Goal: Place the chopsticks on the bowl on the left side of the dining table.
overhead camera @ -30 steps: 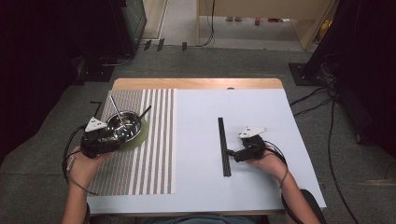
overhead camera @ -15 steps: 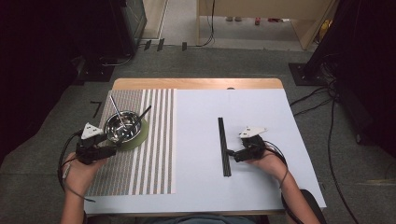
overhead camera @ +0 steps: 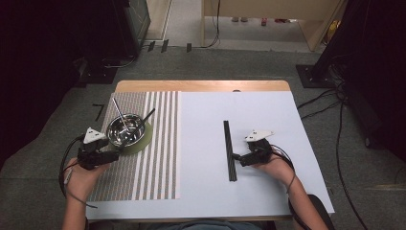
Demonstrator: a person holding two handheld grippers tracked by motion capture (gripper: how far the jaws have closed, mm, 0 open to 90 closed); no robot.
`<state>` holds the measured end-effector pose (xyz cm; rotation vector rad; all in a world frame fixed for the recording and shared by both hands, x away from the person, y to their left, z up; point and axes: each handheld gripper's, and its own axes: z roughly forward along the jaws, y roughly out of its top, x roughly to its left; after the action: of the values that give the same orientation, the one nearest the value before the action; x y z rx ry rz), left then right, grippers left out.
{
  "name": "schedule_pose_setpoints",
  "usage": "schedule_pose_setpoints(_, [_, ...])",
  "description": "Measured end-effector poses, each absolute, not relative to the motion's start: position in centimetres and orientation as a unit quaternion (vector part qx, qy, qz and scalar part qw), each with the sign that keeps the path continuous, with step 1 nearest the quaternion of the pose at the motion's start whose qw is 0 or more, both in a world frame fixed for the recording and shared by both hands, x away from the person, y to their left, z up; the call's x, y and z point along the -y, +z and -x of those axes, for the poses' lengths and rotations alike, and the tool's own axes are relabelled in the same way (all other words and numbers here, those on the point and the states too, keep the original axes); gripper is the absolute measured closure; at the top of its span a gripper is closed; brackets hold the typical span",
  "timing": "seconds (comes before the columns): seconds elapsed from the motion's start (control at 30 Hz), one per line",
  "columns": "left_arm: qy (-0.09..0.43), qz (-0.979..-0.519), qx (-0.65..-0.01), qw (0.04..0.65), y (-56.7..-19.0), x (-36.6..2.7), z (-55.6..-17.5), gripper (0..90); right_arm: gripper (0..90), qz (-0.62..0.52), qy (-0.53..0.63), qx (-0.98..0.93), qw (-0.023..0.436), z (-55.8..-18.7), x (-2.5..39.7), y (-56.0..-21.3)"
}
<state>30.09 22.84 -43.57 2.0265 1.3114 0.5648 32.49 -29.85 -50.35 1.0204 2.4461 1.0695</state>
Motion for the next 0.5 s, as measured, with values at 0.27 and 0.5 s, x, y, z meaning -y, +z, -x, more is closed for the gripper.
schedule_pose_setpoints(0.27, [0.216, -0.771, -0.506, 0.321, -43.79, -23.21, -30.13, 33.5, 10.9, -0.354, 0.370, -0.847, 0.141, -32.48, 29.85, -50.35])
schedule_pose_setpoints(0.5, [0.217, -0.771, -0.508, 0.317, -43.95, -23.33, -30.20, 33.6, 11.0, -0.356, 0.370, -0.847, 0.140, -32.45, 29.84, -50.34])
